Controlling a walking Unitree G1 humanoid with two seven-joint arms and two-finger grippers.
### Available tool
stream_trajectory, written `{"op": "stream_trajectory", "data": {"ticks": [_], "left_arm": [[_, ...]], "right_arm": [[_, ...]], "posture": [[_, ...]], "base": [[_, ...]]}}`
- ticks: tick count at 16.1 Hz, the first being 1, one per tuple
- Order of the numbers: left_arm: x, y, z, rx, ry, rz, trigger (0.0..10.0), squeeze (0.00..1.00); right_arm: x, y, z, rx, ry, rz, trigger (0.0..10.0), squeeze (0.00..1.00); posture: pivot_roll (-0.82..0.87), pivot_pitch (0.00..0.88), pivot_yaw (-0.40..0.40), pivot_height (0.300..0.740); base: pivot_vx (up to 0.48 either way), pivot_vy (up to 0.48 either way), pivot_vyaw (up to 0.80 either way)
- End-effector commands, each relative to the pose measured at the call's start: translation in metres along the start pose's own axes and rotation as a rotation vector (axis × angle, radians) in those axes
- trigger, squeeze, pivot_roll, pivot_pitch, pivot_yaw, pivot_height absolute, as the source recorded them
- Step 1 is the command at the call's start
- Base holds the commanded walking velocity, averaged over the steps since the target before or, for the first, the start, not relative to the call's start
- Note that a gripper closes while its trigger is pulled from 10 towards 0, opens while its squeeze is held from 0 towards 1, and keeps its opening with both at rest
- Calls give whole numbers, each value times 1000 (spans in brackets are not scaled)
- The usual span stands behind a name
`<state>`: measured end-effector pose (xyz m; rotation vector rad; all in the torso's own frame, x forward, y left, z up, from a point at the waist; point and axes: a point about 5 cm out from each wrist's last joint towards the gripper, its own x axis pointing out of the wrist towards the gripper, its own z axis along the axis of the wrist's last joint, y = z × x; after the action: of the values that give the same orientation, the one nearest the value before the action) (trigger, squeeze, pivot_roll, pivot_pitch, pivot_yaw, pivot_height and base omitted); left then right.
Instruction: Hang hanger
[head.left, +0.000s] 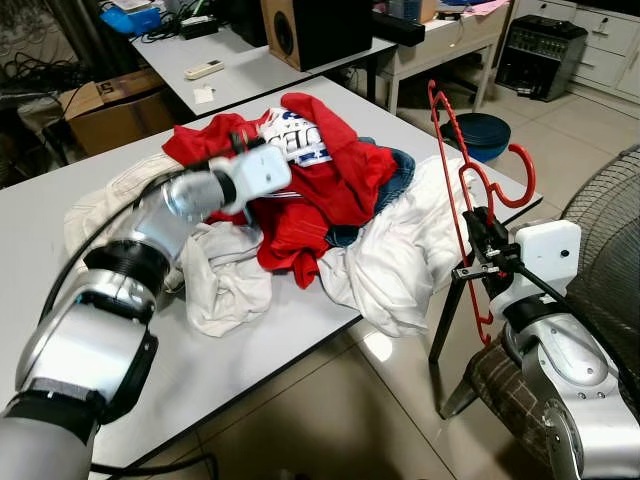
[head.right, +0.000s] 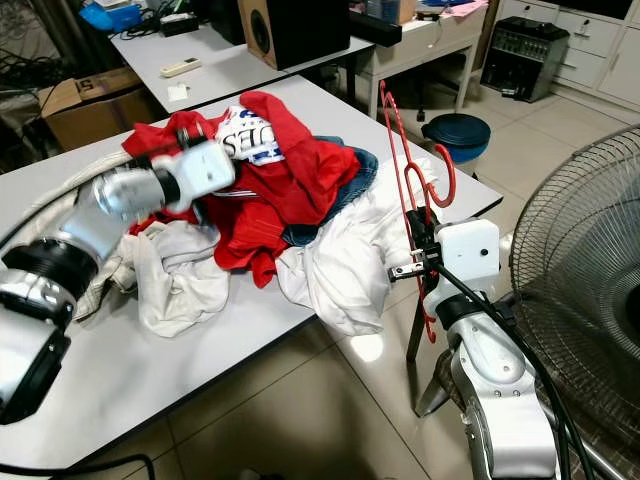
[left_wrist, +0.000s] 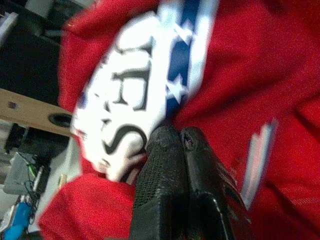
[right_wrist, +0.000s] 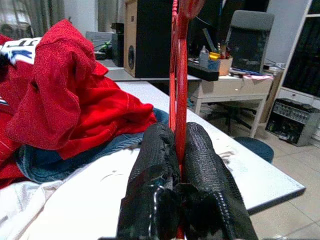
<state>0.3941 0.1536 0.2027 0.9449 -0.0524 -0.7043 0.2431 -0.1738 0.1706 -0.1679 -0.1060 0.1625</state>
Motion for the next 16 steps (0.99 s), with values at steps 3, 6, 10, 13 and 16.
{"op": "stream_trajectory", "data": {"ticks": [3,6,10,13,16], "left_arm": [[-11,-21,-16,-5,62,-272,10000,0],[-11,-27,-19,1,61,-278,10000,1000],[-15,-33,-26,22,98,-253,10000,1000],[-14,-34,-27,25,91,-190,10000,541],[-10,-40,-24,33,57,-111,10000,0]], "right_arm": [[2,-4,4,-5,-20,1,10000,0],[1,-6,4,-8,-20,-4,10000,0],[1,-4,4,-5,-19,1,10000,0],[1,-4,4,-6,-19,4,10000,0],[1,-4,4,-6,-20,9,10000,0]], "posture": [[-111,0,125,740],[-110,0,124,740],[-108,0,119,740],[-107,0,116,740],[-106,0,112,740]], "base": [[0,0,0],[0,0,0],[0,0,0],[0,0,0],[0,0,0]]}}
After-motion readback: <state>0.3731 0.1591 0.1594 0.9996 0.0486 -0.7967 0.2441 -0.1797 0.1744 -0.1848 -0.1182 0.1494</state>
